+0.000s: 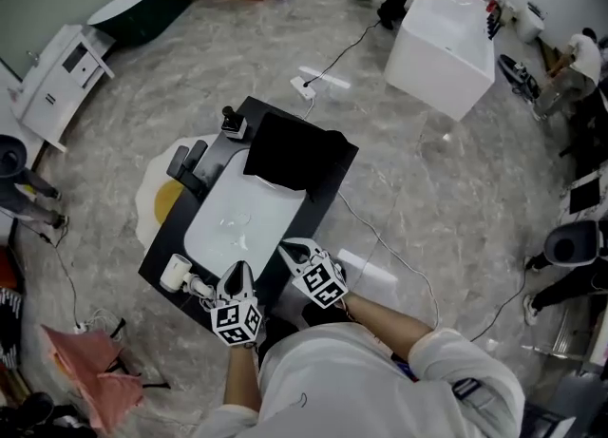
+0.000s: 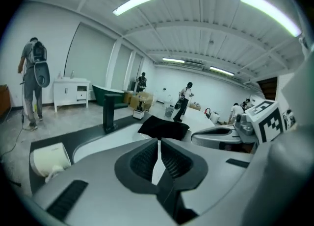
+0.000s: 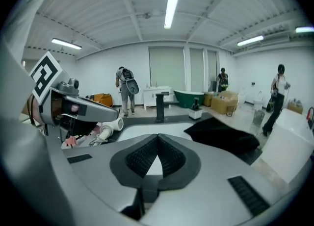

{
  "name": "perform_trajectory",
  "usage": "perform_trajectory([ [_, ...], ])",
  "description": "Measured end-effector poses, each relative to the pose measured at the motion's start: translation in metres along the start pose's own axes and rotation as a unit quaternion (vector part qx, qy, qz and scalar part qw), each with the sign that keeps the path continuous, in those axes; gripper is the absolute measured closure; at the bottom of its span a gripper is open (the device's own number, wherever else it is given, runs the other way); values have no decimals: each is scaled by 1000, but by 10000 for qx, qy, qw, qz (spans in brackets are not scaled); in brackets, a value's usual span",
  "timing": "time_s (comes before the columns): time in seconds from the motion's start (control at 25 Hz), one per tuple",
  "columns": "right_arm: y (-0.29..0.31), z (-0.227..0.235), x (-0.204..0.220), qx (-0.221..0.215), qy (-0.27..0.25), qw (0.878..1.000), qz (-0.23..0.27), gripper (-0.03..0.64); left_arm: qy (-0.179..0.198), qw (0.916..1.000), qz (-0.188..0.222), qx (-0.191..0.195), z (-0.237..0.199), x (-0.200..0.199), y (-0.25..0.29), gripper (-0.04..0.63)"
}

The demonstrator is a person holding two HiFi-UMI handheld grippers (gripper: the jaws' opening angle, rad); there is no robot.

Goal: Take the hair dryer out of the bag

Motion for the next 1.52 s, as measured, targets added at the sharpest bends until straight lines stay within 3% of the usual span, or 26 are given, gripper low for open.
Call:
perform_trajectory([
  [0.12,-10,12,-34,327,-381,9976,479,618,201,9992,334,111,-2,-25,-1,560],
  [0.32,-24,27,-96,758,-96,9905,1142,618,24,9964,846,101,-24,-72,-22,560],
  [0.44,-23,16,-144,814,-276,9835,1593,618,-48,9901,1401,-34,-43,-115,-38,561],
  [0.6,-33,-16,-189,894,-567,9706,2162,618,292,9800,1964,-132,-59,-157,-58,560],
  [0.84,-39,-52,-202,1045,-1114,9650,2130,618,427,9744,2166,-415,-66,-161,-87,560],
  [0.96,-39,-60,-201,1088,-1113,9655,2087,618,275,9734,2235,-418,-73,-160,-95,560],
  [1.52,-45,-58,-188,1177,-966,9668,2053,618,423,9763,2104,-274,-66,-151,-94,561],
])
Point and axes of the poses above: the fingertips, and each gripper's own axes: y forward along the fingers, z to its right, x out of its underside, the point moved 9 cm from there along -y, backward along the fingers, and after that the axes turned 11 degrees about -x, right-handed, at the moved point
